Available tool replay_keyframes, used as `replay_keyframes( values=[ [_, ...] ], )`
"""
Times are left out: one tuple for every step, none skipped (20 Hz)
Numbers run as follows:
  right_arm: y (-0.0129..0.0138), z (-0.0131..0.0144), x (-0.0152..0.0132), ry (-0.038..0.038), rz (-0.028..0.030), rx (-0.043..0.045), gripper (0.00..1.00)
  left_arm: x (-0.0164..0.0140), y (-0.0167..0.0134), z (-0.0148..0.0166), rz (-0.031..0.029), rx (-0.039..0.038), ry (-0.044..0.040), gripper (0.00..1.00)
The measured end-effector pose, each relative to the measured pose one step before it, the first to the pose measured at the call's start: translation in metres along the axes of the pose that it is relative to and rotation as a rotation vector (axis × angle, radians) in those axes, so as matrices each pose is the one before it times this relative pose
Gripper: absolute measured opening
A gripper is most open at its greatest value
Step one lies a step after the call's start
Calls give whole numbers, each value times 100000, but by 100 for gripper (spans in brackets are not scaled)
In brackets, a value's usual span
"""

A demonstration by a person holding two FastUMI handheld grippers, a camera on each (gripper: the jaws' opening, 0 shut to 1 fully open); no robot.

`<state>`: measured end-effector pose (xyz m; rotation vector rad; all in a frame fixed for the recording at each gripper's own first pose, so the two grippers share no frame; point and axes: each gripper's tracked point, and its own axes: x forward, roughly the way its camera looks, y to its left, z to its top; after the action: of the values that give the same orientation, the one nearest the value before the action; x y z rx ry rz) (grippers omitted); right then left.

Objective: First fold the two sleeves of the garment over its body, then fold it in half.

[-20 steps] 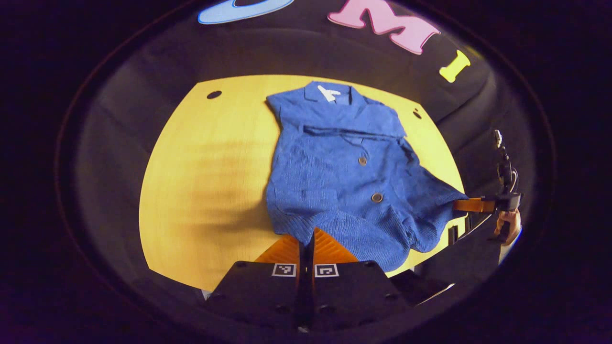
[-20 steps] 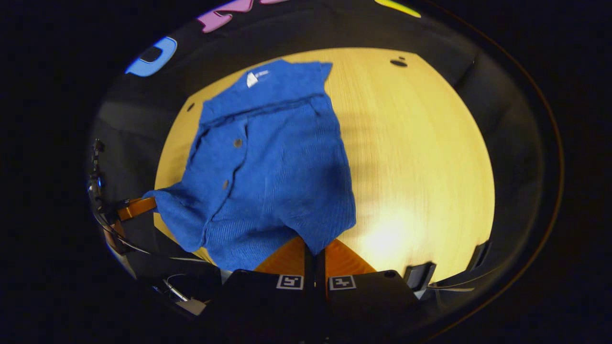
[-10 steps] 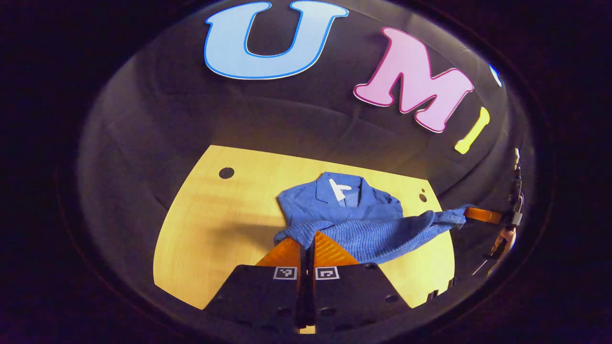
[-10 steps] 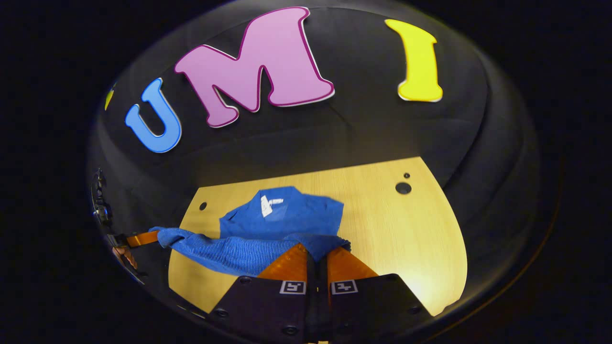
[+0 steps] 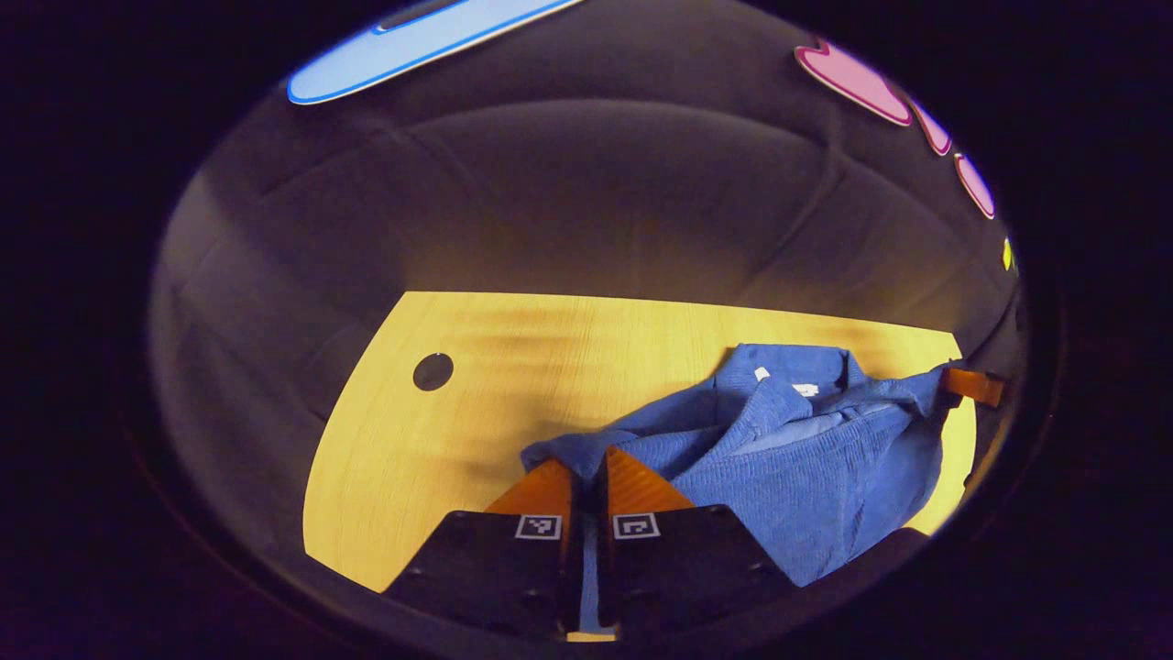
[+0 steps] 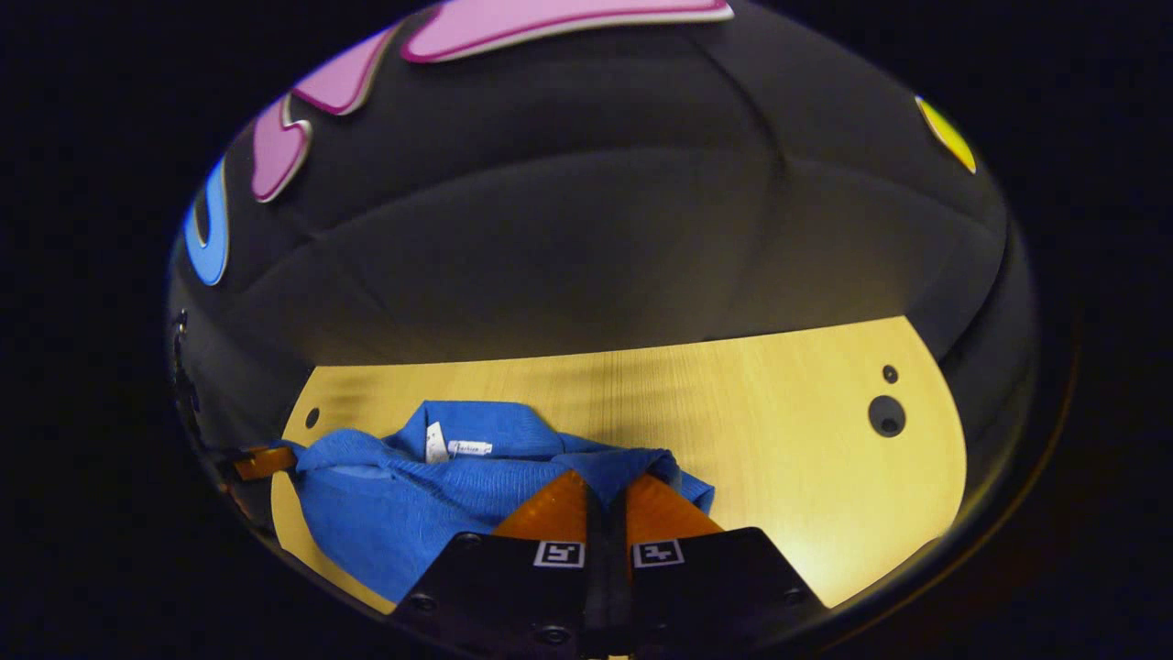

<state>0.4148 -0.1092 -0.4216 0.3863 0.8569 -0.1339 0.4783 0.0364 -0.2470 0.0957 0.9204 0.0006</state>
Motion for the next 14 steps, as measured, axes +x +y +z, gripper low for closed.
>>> replay_keyframes(
  values=[
    [-320, -138, 966, -509, -666, 549, 5, 66, -914, 501, 787, 610, -765, 13],
    [-27, -375, 700, 511, 324, 959, 7, -80, -643, 51, 380, 172, -209, 22],
    [93, -526, 639, 896, 612, 983, 11, -251, -728, 284, 1356, 68, -1195, 40],
    [5, 134, 453, -592, 1155, 623, 29, -518, -880, 360, 496, -562, -1714, 57],
    [-103, 400, 51, -1946, 799, 268, 46, -651, -706, 697, 641, -88, -2605, 72],
    [280, 453, 183, -1122, 1595, 2317, 64, -1115, -654, 1012, -456, 883, -1401, 73],
    [52, 718, -509, -800, 1037, 1966, 81, -1704, -986, 375, -92, 1532, -1200, 74],
    [-214, 448, -223, -1540, -1140, 5, 99, -1412, -1270, 730, -291, 1449, -1916, 78],
    [-95, 593, -509, -2162, -932, -1846, 98, -1733, -1498, 470, -651, 676, -1535, 75],
    [133, 546, -687, -2588, 381, -2940, 98, -1483, -1152, 694, -140, 373, -2625, 75],
    [63, 610, -883, -2722, -450, -3966, 98, -1367, -642, 1162, 547, 300, -2988, 76],
    [144, 790, -988, -2756, -370, -4290, 98, -1852, -1113, 1415, -647, -104, -2908, 76],
    [468, 876, -1101, -2946, 294, -3404, 98, -2231, -1455, 1759, -849, -114, -3567, 77],
    [546, 967, -1431, -3100, -482, -3086, 98, -2283, -579, 1382, -1067, 145, -3411, 78]
  ],
)
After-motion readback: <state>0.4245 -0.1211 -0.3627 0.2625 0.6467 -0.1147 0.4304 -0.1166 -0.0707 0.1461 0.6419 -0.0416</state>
